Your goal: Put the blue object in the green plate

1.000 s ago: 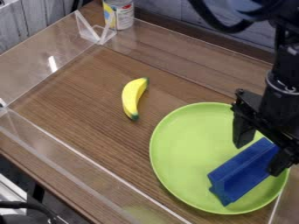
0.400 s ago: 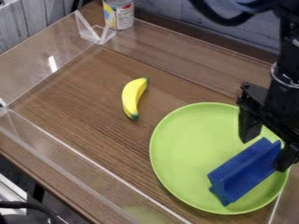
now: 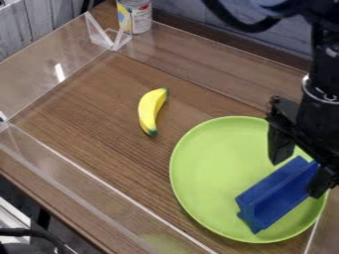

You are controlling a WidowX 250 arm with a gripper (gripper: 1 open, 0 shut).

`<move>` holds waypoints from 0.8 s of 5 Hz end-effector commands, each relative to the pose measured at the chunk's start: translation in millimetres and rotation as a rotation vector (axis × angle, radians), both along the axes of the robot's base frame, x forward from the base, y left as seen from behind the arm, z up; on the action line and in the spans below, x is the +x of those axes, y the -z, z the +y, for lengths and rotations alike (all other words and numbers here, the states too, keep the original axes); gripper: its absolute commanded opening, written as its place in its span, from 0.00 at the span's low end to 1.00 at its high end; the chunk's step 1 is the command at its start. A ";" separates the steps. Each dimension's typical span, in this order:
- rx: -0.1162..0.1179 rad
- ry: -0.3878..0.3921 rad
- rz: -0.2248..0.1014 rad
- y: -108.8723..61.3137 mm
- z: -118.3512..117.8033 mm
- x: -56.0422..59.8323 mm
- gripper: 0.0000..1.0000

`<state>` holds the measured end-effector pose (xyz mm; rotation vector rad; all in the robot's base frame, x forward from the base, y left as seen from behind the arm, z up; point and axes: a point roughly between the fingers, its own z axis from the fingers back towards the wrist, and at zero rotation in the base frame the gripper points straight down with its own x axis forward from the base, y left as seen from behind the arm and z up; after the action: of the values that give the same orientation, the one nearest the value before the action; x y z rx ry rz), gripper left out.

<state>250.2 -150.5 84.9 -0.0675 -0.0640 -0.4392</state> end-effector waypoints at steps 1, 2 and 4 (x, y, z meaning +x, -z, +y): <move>-0.029 -0.002 -0.059 -15.4 0.0 3.8 1.00; -0.028 -0.004 -0.069 -14.5 0.8 5.6 1.00; -0.024 -0.025 -0.096 -27.5 16.1 11.6 1.00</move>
<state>257.0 -133.2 96.8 -0.0577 -0.1130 -0.4179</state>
